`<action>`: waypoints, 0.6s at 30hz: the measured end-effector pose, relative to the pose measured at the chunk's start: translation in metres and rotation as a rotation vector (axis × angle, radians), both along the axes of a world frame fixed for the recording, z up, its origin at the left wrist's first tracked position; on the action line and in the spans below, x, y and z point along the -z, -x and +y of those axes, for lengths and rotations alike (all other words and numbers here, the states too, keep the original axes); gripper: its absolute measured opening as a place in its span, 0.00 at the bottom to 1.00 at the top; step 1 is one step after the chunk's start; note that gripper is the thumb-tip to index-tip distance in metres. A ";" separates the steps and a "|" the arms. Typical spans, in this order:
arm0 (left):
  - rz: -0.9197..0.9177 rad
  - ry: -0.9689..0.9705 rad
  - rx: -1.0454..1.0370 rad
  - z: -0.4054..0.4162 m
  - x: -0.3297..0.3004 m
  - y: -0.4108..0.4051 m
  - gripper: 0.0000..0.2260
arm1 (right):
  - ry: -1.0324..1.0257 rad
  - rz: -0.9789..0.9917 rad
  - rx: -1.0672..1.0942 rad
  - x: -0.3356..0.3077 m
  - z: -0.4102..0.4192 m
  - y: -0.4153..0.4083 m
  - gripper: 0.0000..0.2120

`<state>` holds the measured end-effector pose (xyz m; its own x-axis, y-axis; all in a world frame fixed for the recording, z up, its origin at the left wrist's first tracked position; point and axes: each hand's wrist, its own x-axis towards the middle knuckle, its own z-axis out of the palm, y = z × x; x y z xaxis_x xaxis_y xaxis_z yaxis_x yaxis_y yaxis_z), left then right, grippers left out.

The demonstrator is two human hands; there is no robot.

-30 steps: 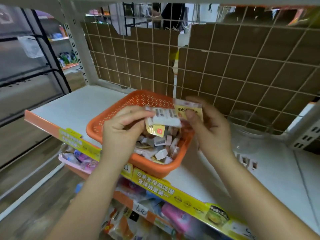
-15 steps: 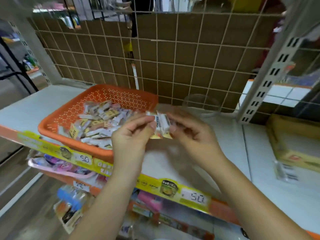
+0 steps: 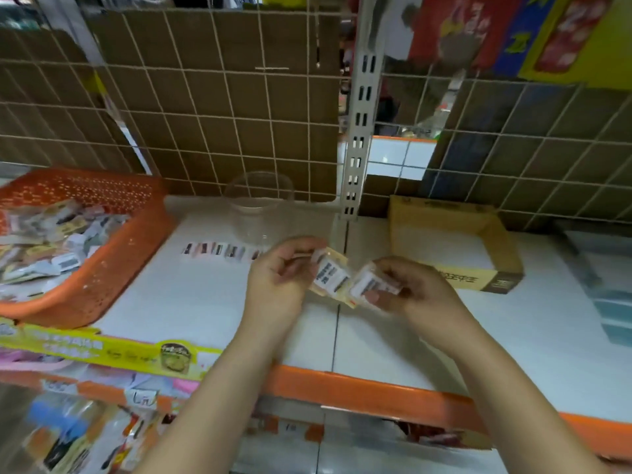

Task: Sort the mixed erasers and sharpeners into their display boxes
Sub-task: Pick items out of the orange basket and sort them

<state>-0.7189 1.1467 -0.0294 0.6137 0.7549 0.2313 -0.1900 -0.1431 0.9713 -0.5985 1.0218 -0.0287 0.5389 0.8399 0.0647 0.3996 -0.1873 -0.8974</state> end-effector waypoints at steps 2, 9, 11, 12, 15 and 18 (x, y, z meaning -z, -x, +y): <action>0.030 0.019 0.000 -0.017 0.005 -0.015 0.16 | -0.028 0.082 0.077 0.008 -0.025 -0.015 0.11; 0.110 0.038 -0.020 -0.049 0.023 -0.047 0.16 | 0.001 0.165 0.359 0.039 -0.070 -0.052 0.13; 0.117 0.027 -0.016 -0.054 0.023 -0.051 0.16 | 0.092 0.010 0.405 0.047 -0.068 -0.055 0.17; 0.118 0.024 -0.012 -0.057 0.022 -0.052 0.16 | 0.117 -0.045 0.423 0.049 -0.067 -0.056 0.19; 0.131 0.000 -0.011 -0.059 0.024 -0.054 0.18 | 0.176 -0.193 0.424 0.050 -0.066 -0.054 0.17; 0.163 -0.049 0.003 -0.060 0.029 -0.056 0.19 | 0.381 -0.423 0.426 0.050 -0.068 -0.055 0.15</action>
